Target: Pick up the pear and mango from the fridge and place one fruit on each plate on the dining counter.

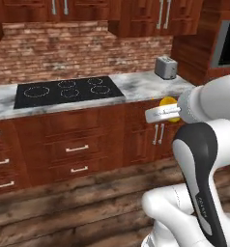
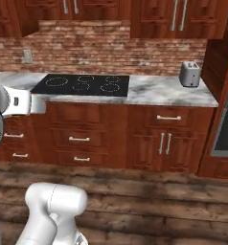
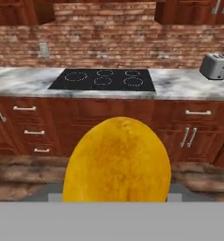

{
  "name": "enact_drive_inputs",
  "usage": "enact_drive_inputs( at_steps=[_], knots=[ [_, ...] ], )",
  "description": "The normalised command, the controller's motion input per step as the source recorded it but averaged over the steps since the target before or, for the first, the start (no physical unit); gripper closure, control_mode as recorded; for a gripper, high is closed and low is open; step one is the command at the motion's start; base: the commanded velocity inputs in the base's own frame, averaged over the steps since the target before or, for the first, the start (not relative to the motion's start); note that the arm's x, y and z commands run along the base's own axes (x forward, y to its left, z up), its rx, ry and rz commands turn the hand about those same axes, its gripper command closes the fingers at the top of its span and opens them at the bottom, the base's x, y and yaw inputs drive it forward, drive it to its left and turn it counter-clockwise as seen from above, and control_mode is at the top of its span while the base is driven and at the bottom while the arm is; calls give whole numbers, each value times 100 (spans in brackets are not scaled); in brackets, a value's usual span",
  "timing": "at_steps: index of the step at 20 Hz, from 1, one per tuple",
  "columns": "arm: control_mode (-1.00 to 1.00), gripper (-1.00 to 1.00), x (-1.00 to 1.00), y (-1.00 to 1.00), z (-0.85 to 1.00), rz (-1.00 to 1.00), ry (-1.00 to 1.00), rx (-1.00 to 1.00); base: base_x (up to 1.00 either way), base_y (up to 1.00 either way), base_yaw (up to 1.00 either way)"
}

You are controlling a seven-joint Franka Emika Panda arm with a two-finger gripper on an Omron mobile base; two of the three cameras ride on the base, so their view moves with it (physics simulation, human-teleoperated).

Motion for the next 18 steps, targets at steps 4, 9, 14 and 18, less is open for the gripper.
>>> enact_drive_inputs(
  at_steps=[4,9,14,18],
  knots=[
    [100,100,0,0,0,0,0,0,0,0,-100],
    [100,100,0,0,0,0,0,0,0,0,-100],
    [100,100,0,0,0,0,0,0,0,0,-100],
    [100,100,0,0,0,0,0,0,-1,0,-100]
  ],
)
